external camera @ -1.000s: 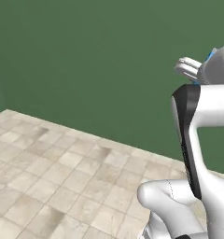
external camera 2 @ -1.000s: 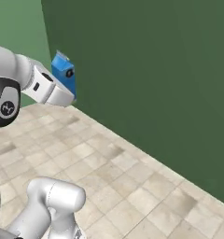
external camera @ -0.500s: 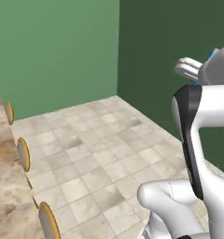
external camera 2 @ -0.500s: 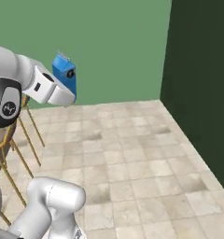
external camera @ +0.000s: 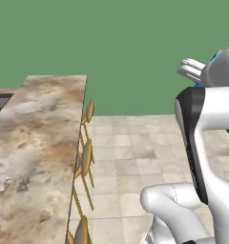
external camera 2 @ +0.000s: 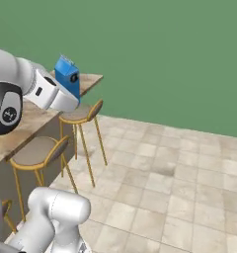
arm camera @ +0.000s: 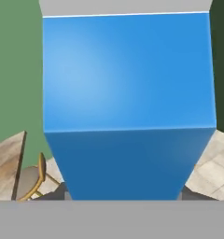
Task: Take a sugar cube from the saucer and place it inside the coffee. Then, grab milk from the fridge and place it next to the coffee on the counter to sweeten the coffee.
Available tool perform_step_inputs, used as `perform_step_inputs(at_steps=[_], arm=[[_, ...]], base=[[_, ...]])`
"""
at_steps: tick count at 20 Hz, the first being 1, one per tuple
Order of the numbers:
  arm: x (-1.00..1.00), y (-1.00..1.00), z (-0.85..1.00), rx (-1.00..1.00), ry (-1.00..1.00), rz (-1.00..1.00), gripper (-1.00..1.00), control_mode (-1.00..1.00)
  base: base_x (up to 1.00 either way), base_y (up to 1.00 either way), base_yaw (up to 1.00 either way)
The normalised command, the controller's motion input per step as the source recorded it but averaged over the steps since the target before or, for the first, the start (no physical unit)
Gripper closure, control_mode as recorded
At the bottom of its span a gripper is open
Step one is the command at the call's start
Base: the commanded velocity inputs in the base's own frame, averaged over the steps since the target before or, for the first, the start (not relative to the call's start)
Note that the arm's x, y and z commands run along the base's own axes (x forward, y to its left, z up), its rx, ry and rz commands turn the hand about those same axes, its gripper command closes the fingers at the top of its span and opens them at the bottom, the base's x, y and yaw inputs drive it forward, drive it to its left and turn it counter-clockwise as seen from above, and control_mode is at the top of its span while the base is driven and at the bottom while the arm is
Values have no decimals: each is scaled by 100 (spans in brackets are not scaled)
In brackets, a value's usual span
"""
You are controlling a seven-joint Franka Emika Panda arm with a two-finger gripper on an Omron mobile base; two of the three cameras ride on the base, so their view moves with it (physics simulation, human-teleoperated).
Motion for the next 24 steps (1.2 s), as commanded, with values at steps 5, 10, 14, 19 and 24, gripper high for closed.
perform_step_inputs(at_steps=[5, 10, 14, 19, 24], arm=[[0, 0, 0, 0, 0, 0, 100, 100], [0, 0, 0, 0, 0, 0, 100, 100], [0, 0, 0, 0, 0, 0, 100, 100], [0, 0, 0, 0, 0, 0, 100, 100], [0, 0, 0, 0, 0, 0, 100, 100]], base=[[100, -59, 56], [100, -97, 40], [100, -100, 37], [100, -100, 38], [100, -100, 38]])
